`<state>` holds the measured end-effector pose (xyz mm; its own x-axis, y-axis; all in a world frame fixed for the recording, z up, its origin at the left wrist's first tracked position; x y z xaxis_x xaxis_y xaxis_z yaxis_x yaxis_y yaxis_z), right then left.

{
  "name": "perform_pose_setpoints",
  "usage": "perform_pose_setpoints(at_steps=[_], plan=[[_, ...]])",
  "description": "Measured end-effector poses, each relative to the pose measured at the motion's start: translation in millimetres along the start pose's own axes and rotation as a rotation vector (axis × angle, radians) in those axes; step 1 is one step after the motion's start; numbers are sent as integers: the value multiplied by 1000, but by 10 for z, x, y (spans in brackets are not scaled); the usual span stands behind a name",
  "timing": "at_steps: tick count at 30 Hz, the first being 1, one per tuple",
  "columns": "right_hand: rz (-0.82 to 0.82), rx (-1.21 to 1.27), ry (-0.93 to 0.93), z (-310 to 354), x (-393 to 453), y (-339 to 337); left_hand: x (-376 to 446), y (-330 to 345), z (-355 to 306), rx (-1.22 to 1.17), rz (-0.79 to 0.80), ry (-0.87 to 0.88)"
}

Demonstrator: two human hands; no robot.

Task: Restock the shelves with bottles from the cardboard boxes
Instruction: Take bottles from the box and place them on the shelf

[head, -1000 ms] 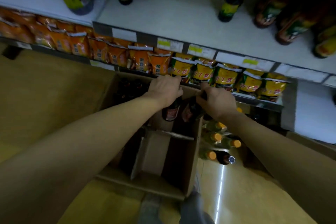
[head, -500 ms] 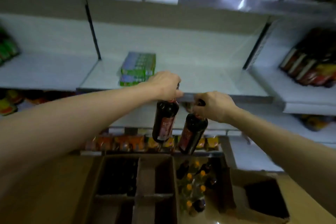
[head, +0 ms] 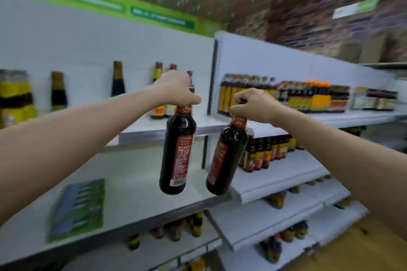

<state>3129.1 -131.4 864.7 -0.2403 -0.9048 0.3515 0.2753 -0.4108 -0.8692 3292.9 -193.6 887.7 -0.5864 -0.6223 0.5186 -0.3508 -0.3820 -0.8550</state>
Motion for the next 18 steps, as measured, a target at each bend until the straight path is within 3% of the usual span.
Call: perform_pose_setpoints(at_steps=[8,18], plan=[[-173,-114,104,-863,38,-1095,875,-331,-1125,-27,-116,173],[-269,-227,247,-2481,174,-1982,2011,82,-2706,-155,-121,337]])
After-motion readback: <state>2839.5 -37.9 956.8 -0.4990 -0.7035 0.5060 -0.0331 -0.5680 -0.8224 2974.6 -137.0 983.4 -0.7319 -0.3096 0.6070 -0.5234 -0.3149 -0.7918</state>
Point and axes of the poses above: each hand's wrist, its own x-axis towards the middle knuckle, its own y-axis out of the palm, z = x × y, the point moved 7 cm from there along x, towards the middle knuckle, and after that the axes turned 14 degrees about y, right-handed, at the moved point
